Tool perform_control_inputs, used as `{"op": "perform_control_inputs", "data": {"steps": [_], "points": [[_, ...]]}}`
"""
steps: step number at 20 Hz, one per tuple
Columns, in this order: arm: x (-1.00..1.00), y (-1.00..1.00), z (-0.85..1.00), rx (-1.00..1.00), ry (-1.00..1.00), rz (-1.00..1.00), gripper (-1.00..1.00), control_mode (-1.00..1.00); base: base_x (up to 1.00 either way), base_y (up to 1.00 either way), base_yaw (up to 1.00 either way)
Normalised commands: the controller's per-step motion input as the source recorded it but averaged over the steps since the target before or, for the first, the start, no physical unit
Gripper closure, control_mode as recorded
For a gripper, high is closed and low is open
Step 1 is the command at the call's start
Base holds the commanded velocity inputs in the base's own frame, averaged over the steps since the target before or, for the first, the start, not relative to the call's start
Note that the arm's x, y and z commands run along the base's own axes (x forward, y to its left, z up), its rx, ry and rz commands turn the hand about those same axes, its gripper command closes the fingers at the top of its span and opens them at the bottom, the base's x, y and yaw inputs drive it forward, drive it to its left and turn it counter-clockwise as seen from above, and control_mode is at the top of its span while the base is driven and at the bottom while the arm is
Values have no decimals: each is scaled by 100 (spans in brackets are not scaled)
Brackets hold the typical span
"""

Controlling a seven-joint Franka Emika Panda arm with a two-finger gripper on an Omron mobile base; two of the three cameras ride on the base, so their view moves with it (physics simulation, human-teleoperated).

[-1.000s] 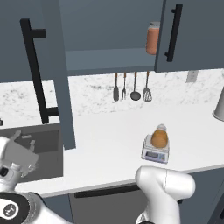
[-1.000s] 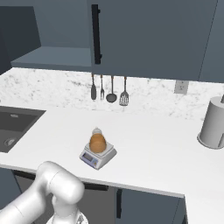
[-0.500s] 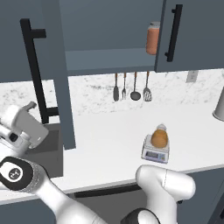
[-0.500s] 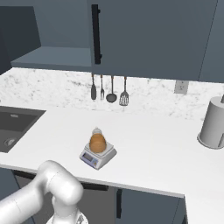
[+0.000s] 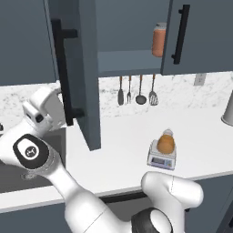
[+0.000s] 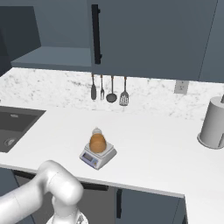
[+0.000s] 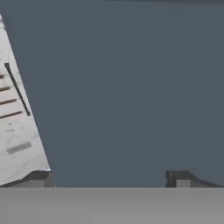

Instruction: Pick the honey bottle and place it on the digital scale for weighing, and close the cabinet.

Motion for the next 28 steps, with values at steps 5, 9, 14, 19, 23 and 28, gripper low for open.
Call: {"op": "perform_control_inputs", "data": {"steps": [5, 9, 14, 19, 23, 28], "points": [[18, -99, 88, 17, -7, -2, -100, -100, 0, 0, 0], [41, -100, 79, 20, 0, 0, -100, -100, 0, 0, 0], [53, -100, 73, 17, 12, 0, -100, -100, 0, 0, 0], [81, -89, 45, 14, 21, 4, -100, -100, 0, 0, 0], [97, -96, 13, 23, 7, 23, -100, -100, 0, 0, 0], [99, -100, 0, 27, 0, 30, -100, -100, 0, 0, 0]]}}
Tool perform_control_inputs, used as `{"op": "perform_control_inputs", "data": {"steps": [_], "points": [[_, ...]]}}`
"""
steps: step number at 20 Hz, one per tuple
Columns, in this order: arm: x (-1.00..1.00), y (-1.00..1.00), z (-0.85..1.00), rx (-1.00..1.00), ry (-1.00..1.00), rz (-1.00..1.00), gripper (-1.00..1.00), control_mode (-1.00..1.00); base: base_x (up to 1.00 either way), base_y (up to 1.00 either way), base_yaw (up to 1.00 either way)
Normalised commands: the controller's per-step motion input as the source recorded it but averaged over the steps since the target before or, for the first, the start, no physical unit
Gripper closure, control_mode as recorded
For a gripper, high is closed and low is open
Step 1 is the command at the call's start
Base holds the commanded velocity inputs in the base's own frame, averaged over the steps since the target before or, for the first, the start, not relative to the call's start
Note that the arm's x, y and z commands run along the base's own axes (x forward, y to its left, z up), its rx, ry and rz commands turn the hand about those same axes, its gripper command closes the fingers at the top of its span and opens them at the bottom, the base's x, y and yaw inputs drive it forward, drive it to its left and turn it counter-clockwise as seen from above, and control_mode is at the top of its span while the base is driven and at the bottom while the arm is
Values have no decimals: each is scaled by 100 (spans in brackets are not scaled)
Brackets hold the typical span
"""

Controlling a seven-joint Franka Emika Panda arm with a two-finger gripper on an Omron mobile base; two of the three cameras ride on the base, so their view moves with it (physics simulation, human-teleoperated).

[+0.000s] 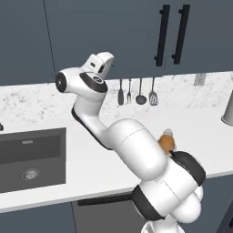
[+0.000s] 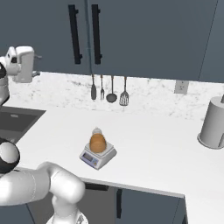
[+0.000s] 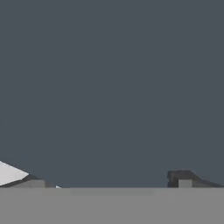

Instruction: Pick the honey bottle and place it on the digital scale for weighing, and close the cabinet.

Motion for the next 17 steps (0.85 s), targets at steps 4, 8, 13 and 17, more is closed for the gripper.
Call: {"op": "perform_control_inputs", "data": {"steps": [4, 8, 13, 17], "points": [[100, -100, 0, 29, 0, 30, -100, -100, 0, 0, 0], [77, -100, 0, 27, -1, 30, -100, -100, 0, 0, 0], [37, -100, 0, 26, -7, 31, -100, -100, 0, 0, 0], [76, -100, 1, 25, 0, 28, -100, -100, 0, 0, 0]]}}
